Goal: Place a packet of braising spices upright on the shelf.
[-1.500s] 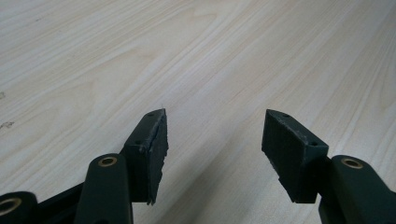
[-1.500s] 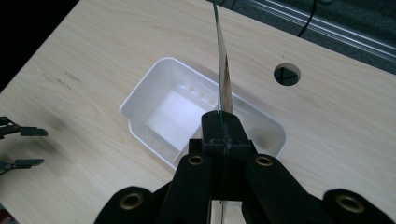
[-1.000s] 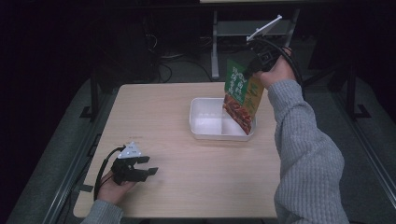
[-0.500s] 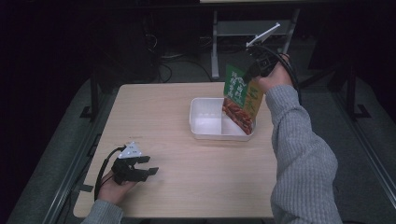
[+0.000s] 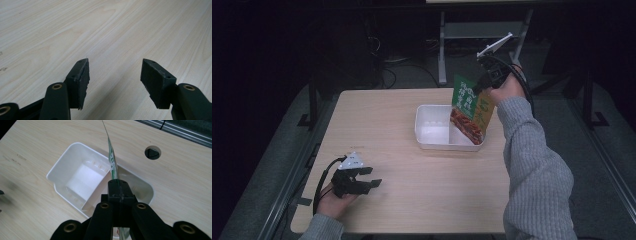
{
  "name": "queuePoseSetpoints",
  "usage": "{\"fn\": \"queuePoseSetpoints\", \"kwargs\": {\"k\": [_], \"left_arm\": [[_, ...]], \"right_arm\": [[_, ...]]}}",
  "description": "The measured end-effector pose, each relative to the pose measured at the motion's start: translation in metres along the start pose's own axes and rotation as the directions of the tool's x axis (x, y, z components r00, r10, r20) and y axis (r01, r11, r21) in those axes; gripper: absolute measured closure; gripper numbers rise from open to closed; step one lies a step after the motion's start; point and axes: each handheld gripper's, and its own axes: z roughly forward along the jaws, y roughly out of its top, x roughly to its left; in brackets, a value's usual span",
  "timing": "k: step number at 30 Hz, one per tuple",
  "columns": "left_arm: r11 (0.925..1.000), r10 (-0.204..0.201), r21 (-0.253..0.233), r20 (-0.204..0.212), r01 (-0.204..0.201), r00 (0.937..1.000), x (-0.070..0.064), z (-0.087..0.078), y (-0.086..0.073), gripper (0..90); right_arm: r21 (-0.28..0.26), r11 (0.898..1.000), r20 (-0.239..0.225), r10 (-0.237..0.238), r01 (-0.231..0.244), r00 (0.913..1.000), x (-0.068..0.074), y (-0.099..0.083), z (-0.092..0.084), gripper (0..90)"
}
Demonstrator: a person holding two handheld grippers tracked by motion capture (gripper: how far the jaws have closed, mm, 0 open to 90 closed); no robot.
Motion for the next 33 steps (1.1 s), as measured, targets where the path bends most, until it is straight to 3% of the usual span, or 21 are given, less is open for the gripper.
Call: {"fn": "queuePoseSetpoints", "kwargs": {"k": [8, 18, 24, 27, 33], "left_arm": [[1.0, -0.002, -0.002, -0.001, 0.002, 1.0, 0.0, 0.0, 0.0, 39.6], [1.0, 0.001, 0.002, -0.002, -0.001, 1.0, -0.001, 0.0, 0.0, 38.7], [1.0, -0.003, 0.002, -0.004, 0.003, 1.0, 0.0, 0.001, 0.0, 37.6], [1.0, -0.001, 0.005, 0.001, 0.001, 1.0, -0.002, 0.001, 0.0, 37.5], [1.0, 0.004, 0.006, 0.003, -0.004, 1.0, -0.003, 0.002, 0.0, 37.2]], "right_arm": [[-0.011, 1.0, -0.023, 0.026, -0.026, 0.9994, -0.009, -0.011, 0.003, 90.0], [-0.02, 1.0, 0.01, 0.018, -0.018, 0.9998, -0.007, -0.013, 0.003, 88.7], [-0.063, 0.997, -0.004, 0.035, -0.035, 0.9994, -0.016, -0.023, -0.004, 76.3], [-0.105, 0.993, -0.047, 0.046, -0.051, 0.9978, -0.021, -0.033, -0.014, 67.8], [-0.13, 0.989, -0.087, 0.063, -0.074, 0.9942, -0.029, -0.053, -0.025, 62.4]]}}
